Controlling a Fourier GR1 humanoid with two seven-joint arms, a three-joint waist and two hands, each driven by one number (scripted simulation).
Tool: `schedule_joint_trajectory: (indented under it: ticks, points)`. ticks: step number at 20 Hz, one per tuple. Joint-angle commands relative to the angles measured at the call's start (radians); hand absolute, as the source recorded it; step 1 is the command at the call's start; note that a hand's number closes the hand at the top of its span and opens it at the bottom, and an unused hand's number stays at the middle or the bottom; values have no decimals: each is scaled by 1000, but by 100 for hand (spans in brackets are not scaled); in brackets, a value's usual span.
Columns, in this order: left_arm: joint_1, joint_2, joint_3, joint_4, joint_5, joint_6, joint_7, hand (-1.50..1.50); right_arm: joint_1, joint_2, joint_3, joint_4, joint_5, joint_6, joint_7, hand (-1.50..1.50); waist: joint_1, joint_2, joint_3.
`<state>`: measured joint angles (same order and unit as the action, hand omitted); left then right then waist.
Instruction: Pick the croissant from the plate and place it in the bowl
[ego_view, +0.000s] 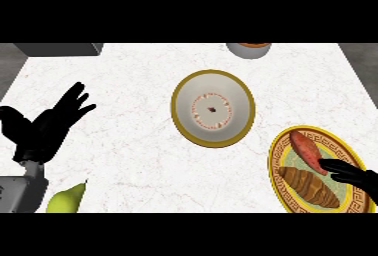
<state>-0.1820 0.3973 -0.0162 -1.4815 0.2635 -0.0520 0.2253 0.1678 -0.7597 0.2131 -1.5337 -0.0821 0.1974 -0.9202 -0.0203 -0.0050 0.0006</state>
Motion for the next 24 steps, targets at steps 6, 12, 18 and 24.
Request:
schedule_joint_trajectory:
  ticks: [6, 12, 18, 24]
  points:
    - [-9, 0, 21, 9, -3, -2, 15, 0, 137, -263, -141, -307, 135, -58, 250, -150, -16, -3, -6]
    - [-18, -6, 10, -8, -18, -6, 34, 0, 169, -364, -163, -530, 209, 3, 518, -150, -6, -2, -4]
    - [-17, -15, 13, -46, 3, -35, 59, 0, 161, -328, -46, -746, 346, 49, 806, -150, 15, 1, -2]
    - [-24, -30, 18, -20, -16, -52, 49, 0, 79, -342, -68, -742, 370, 196, 943, -150, 19, 4, -1]
